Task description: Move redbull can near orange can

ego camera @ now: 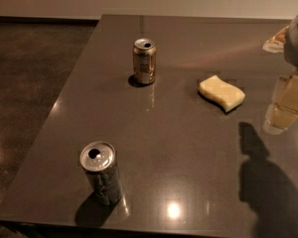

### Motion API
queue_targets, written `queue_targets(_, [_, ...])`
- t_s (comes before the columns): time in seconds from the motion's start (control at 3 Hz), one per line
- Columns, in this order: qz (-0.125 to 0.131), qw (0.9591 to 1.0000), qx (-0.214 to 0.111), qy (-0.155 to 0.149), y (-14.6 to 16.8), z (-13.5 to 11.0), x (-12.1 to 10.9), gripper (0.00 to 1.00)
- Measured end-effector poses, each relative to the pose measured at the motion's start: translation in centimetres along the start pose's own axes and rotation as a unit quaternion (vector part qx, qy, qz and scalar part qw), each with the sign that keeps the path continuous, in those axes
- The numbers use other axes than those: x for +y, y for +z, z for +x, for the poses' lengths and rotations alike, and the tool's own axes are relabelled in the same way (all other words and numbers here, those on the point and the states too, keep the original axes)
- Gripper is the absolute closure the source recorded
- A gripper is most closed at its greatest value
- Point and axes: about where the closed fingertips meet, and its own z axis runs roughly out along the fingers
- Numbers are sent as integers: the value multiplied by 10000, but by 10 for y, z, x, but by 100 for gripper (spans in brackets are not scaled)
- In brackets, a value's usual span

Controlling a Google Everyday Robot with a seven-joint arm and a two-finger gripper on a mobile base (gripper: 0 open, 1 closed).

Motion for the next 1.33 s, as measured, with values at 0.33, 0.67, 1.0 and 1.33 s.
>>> queue_targets(0.33, [0,10000,0,0,0,0,0,0])
queue_targets(0.67, [-37,10000,-58,-47,-1,-3,-1,0])
queue_targets(1.0, [-276,9983,-434,-256,2,-18,6,0])
queue_targets(1.33, [-597,9918,-1001,-525,7,-43,29,0])
